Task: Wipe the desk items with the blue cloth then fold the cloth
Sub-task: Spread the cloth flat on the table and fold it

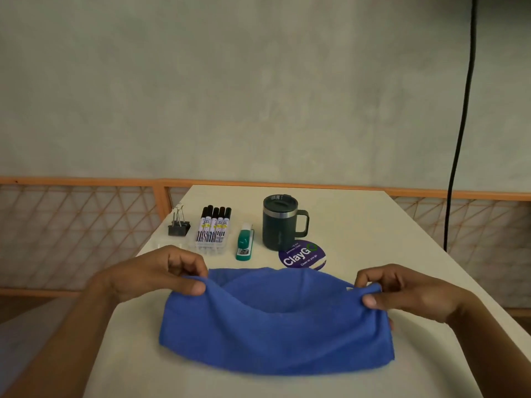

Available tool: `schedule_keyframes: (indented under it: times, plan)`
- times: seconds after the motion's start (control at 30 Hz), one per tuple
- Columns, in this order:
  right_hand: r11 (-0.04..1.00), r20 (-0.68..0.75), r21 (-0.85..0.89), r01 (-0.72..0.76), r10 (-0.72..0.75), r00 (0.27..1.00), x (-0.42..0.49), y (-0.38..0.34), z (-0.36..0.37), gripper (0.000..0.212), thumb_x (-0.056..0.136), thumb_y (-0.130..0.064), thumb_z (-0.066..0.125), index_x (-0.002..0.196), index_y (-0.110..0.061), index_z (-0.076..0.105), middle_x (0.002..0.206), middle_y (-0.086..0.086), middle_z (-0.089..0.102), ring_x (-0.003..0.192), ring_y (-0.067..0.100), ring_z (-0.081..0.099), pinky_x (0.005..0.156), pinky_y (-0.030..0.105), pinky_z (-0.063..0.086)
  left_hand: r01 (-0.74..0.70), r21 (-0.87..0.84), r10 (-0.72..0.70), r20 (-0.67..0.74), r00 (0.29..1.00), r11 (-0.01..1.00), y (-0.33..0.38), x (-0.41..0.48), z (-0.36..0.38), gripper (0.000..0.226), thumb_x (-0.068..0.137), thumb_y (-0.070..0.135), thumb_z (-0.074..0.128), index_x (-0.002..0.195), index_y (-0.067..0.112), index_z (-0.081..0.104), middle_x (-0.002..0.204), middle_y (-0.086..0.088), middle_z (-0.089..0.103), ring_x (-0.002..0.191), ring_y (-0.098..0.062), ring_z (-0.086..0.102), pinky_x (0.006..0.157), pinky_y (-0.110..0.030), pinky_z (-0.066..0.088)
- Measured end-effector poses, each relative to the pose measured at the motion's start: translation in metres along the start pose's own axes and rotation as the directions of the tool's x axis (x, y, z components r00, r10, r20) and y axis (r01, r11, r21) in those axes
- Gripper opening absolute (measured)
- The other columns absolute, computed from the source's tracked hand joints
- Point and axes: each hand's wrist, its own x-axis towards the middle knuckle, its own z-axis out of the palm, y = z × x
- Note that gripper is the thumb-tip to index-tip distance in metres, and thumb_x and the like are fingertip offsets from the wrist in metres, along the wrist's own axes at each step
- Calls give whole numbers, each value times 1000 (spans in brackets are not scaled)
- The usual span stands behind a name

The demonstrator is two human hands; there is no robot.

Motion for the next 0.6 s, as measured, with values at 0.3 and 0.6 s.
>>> schedule_keyframes:
  times: [0.3, 0.6]
  plan:
    - [999, -295, 45, 9, 4, 956, 20, 27, 4, 26, 100, -26, 73, 103, 0, 70, 105, 18, 71, 97, 25, 66, 92, 36, 51, 24, -201, -61, -178, 982, 979, -29, 44, 5, 20, 93, 30, 74, 99, 12, 68, 101, -3, 62, 98, -17, 56, 92, -37, 45]
    - [872, -629, -425, -245, -90, 772, 49, 52, 6, 5, 98, -38, 72, 97, -33, 71, 103, -21, 73, 94, 4, 66, 83, 31, 53, 150, 270, 24, -548, 836, 951, -58, 72, 28, 4, 98, 28, 77, 98, 25, 75, 99, 15, 76, 86, 1, 64, 86, -26, 53]
